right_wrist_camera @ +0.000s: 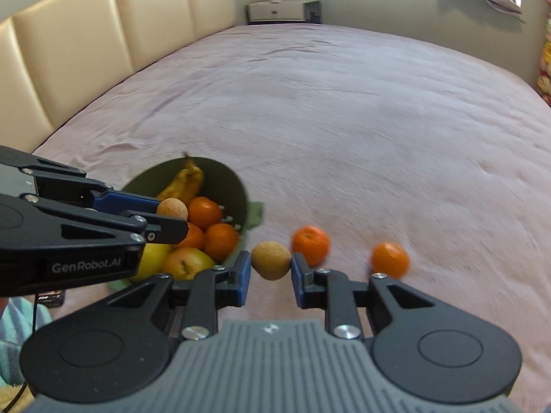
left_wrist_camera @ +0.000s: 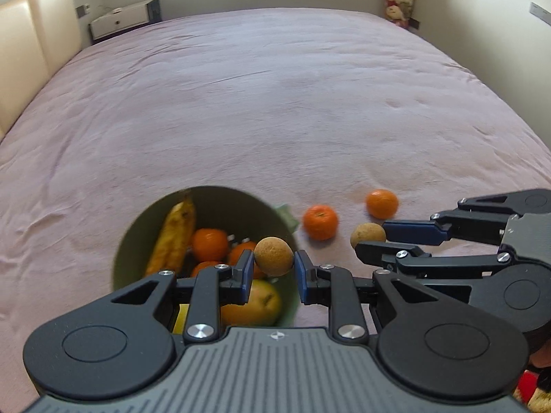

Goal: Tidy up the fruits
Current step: 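Carry both small brown fruits over the green colander and lower them, then lower both small brown fruits into the colander and open both grippers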

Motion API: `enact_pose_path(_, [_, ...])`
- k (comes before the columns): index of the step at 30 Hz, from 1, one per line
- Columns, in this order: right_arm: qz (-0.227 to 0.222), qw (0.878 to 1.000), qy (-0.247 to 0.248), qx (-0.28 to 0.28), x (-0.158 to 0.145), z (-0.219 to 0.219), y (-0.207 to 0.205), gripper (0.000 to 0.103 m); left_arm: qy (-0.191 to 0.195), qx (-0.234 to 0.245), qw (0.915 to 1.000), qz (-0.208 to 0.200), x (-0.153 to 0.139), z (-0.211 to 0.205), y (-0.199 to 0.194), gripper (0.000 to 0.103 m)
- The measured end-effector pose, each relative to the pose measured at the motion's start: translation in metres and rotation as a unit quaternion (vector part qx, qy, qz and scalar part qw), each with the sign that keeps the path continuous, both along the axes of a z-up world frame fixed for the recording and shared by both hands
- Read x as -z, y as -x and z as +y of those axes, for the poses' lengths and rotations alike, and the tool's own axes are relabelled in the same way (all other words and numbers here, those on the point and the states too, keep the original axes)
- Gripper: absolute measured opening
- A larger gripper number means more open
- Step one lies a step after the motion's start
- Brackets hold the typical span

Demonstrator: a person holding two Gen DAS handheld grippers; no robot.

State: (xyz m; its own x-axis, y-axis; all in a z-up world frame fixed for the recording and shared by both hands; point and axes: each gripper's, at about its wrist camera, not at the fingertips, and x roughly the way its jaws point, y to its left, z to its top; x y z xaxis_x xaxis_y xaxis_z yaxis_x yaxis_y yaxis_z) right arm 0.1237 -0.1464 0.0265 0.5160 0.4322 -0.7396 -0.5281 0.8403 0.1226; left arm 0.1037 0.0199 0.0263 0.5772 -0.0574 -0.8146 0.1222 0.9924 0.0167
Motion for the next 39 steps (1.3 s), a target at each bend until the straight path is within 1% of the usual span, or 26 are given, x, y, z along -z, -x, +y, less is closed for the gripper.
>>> enact_pose_path(3, [-0.010, 0.999, 0.011, -0.034, -0.006, 0.017, 0.002, 0.022, 0.004, -0.018, 0.9997, 0.012, -0.001, 0.012, 0.002, 0.028])
enact_pose_path(6, [-0.020, 0.997, 0.027, -0.067, -0.011, 0.036, 0.004, 0.022, 0.013, -0.052, 0.9980, 0.032, 0.001, 0.030, 0.002, 0.028])
enact_pose_path(8, [-0.024, 0.995, 0.038, -0.086, -0.012, 0.047, 0.004, 0.022, 0.027, -0.069, 0.9963, 0.044, 0.004, 0.042, 0.002, 0.028])
enact_pose_path(12, [-0.024, 0.991, 0.056, -0.118, -0.013, 0.067, 0.003, 0.022, 0.061, -0.086, 0.9926, 0.061, 0.008, 0.065, 0.004, 0.028])
enact_pose_path(15, [-0.011, 0.988, 0.069, -0.139, -0.010, 0.079, -0.001, 0.022, 0.105, -0.100, 0.9862, 0.080, 0.015, 0.085, 0.004, 0.028])
enact_pose_path(19, [0.007, 0.982, 0.085, -0.166, -0.003, 0.095, -0.009, 0.022, 0.134, -0.119, 0.9792, 0.095, 0.023, 0.104, 0.004, 0.028])
enact_pose_path(22, [0.029, 0.978, 0.099, -0.182, 0.005, 0.102, -0.015, 0.022, 0.170, -0.134, 0.9699, 0.112, 0.032, 0.117, 0.004, 0.028])
enact_pose_path(24, [0.039, 0.976, 0.107, -0.187, 0.011, 0.105, -0.020, 0.022, 0.173, -0.135, 0.9681, 0.120, 0.036, 0.117, 0.002, 0.028])
enact_pose_path(27, [0.043, 0.975, 0.115, -0.184, 0.016, 0.107, -0.028, 0.022, 0.174, -0.121, 0.9685, 0.131, 0.041, 0.110, 0.000, 0.028])
enact_pose_path(30, [0.051, 0.977, 0.111, -0.177, 0.018, 0.104, -0.038, 0.022, 0.168, -0.116, 0.9687, 0.142, 0.048, 0.104, -0.003, 0.028])
enact_pose_path(34, [0.071, 0.976, 0.108, -0.172, 0.024, 0.103, -0.050, 0.022, 0.167, -0.110, 0.9666, 0.161, 0.058, 0.098, -0.007, 0.028])
enact_pose_path(37, [0.086, 0.975, 0.112, -0.171, 0.032, 0.105, -0.058, 0.022, 0.149, -0.105, 0.9677, 0.174, 0.063, 0.092, -0.010, 0.028])
enact_pose_path(39, [0.092, 0.974, 0.116, -0.172, 0.036, 0.107, -0.061, 0.022, 0.144, -0.103, 0.9674, 0.181, 0.067, 0.089, -0.012, 0.028])
